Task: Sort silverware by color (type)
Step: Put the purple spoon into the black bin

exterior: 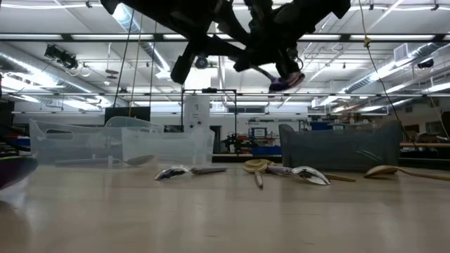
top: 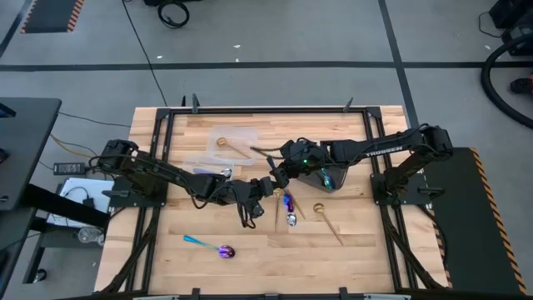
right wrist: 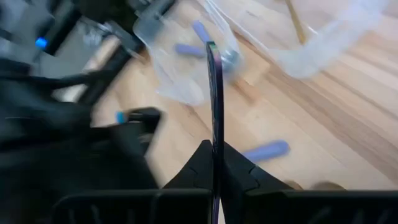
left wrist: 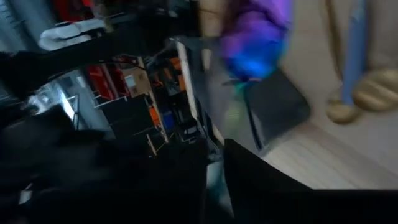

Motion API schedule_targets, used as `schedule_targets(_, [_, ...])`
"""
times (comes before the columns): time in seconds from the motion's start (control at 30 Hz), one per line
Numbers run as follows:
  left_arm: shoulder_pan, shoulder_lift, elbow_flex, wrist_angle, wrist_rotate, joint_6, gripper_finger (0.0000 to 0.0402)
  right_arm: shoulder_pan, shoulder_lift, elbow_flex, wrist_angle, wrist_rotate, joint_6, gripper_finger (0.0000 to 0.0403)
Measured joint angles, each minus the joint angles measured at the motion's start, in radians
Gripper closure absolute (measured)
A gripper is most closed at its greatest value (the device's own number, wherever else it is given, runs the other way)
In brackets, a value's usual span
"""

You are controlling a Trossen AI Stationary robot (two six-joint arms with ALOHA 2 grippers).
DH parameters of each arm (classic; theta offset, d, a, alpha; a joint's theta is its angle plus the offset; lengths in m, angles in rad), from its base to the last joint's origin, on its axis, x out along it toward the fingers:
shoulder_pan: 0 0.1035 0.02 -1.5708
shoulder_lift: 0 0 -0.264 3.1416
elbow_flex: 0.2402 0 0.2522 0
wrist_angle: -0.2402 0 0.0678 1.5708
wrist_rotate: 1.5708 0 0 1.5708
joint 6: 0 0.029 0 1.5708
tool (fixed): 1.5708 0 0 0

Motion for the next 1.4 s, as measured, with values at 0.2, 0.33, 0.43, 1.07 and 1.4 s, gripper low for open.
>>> schedule_targets(0.2, [-0.028, -0.001, 0.001, 0.004, 0.001, -0.15, 0.0285, -0.018, 0.0, 0.001, -0.067, -0.03, -0.027, 0.0392])
schedule_targets(0.33, [-0.063, -0.001, 0.001, 0.0, 0.001, -0.402, 0.0271, -0.037, -0.024, 0.0, -0.131, -0.051, -0.074, 0.0392])
schedule_targets(0.43, [-0.089, -0.001, 0.001, -0.001, 0.003, -0.599, 0.0272, -0.057, -0.042, 0.001, -0.202, -0.051, -0.104, 0.0392])
schedule_targets(1.07, [-0.136, -0.002, 0.0, -0.189, 0.289, -1.383, 0.0281, -0.19, -0.095, 0.039, -0.513, 0.177, -0.415, 0.0392])
schedule_targets(1.4, [-0.161, -0.007, 0.0, -0.216, 0.297, -1.519, 0.0281, -0.21, -0.07, 0.0, -0.652, 0.247, -0.33, 0.039])
